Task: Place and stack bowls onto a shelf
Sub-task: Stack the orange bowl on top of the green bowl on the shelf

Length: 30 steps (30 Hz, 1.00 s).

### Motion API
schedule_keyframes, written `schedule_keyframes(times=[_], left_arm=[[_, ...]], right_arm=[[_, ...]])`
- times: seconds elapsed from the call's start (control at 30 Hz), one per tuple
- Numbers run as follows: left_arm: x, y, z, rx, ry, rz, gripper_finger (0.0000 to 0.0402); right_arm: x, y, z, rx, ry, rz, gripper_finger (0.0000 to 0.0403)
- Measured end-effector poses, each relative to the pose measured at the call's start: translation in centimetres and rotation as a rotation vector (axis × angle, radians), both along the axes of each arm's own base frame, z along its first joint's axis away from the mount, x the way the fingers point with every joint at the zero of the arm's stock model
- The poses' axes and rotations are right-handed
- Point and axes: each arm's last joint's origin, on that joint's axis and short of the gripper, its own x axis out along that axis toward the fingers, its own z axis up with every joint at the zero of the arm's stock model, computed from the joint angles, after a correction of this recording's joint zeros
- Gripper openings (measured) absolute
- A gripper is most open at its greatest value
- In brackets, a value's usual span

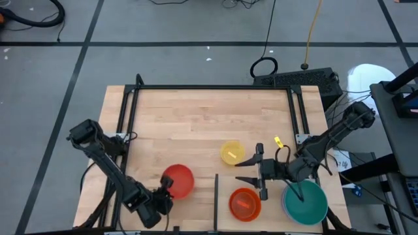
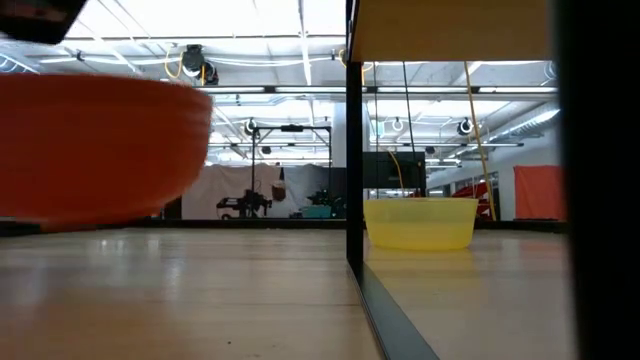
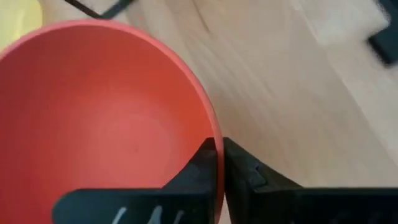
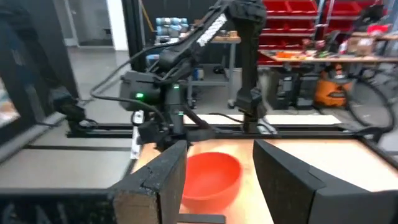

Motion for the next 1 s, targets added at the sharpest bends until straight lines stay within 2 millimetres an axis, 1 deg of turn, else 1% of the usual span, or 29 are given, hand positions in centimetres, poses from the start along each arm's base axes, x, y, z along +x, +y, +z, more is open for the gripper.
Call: schedule_keyframes(times=[0.13,0.2,0.37,0.5,0.57,0.73,0.9,1.0], left_arm=[[0.8,1.6,1.9,0.019,-0.033,-0.047,0.0018],[1.1,2.7,3.4,0.024,-0.066,-0.081,0.0014],[1.2,6.5,8.0,-0.022,-0.160,-0.149,0.0009],[1.6,9.7,10.7,-0.112,-0.221,-0.190,0.0021],[1.9,11.1,11.4,-0.178,-0.224,-0.230,0.0021],[3.1,13.8,12.4,-0.319,-0.216,-0.264,0.0009],[3.8,14.9,13.8,-0.424,-0.230,-0.314,0.0021],[3.6,15.2,14.3,-0.455,-0.185,-0.326,0.0019]], right_arm=[[0.6,-0.7,0.4,0.059,0.000,0.014,0.0178],[1.0,-1.0,0.8,0.051,0.029,0.020,0.0178],[2.9,-1.2,2.7,-0.005,0.132,0.066,0.0178],[5.2,-1.4,4.5,-0.056,0.231,0.120,0.0178],[6.6,-1.4,5.0,-0.093,0.280,0.156,0.0178],[10.0,-1.6,5.2,-0.176,0.388,0.239,0.0178],[13.2,-3.4,4.8,-0.129,0.477,0.316,0.0178],[14.3,-4.4,4.4,-0.121,0.498,0.327,0.0178]])
